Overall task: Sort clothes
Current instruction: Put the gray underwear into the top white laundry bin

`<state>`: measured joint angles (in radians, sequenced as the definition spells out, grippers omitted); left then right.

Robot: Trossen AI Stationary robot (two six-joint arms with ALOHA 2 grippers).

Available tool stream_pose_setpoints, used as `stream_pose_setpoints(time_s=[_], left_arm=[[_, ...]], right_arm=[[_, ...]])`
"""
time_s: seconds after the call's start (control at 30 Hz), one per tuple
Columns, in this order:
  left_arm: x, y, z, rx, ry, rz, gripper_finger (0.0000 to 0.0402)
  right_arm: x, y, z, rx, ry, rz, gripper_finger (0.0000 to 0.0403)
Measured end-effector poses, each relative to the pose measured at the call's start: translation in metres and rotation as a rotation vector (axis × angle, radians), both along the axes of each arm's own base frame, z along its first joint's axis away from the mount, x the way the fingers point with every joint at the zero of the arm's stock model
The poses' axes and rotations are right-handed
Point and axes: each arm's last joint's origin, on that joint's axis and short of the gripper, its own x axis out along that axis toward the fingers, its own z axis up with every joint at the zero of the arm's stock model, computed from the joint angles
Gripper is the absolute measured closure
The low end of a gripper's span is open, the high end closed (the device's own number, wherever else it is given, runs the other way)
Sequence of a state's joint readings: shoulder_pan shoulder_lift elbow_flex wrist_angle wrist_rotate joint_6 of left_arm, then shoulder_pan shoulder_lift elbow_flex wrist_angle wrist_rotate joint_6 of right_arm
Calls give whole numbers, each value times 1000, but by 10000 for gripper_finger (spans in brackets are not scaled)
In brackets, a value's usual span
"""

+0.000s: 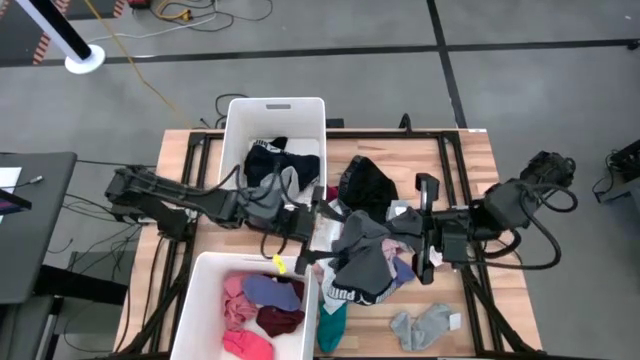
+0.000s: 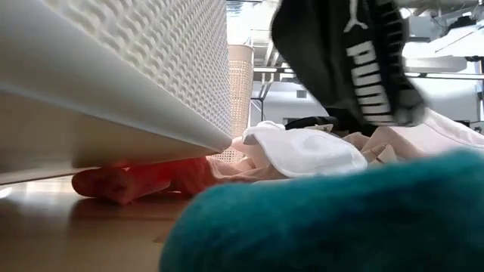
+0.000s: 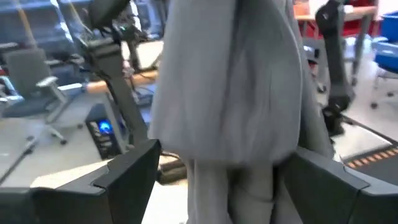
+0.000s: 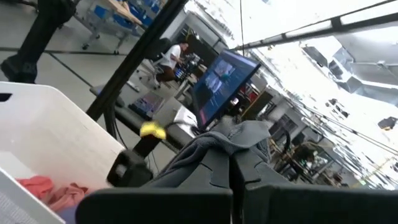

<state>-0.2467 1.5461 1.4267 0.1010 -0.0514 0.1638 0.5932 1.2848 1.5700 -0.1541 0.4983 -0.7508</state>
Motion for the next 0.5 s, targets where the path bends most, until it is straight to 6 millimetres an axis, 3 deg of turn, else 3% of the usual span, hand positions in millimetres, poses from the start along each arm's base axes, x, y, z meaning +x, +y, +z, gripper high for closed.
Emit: stream_pose_setpoints(time_s=[0.3,0.5], left_arm=[[24,0,-20,-34,-9,-213,85],[24,-4,-19,-31,-35,-330,88]], right_arm=[[23,-5,-10,-24,21,-8,403],[31,-8,-15,-31,49,-28,403]])
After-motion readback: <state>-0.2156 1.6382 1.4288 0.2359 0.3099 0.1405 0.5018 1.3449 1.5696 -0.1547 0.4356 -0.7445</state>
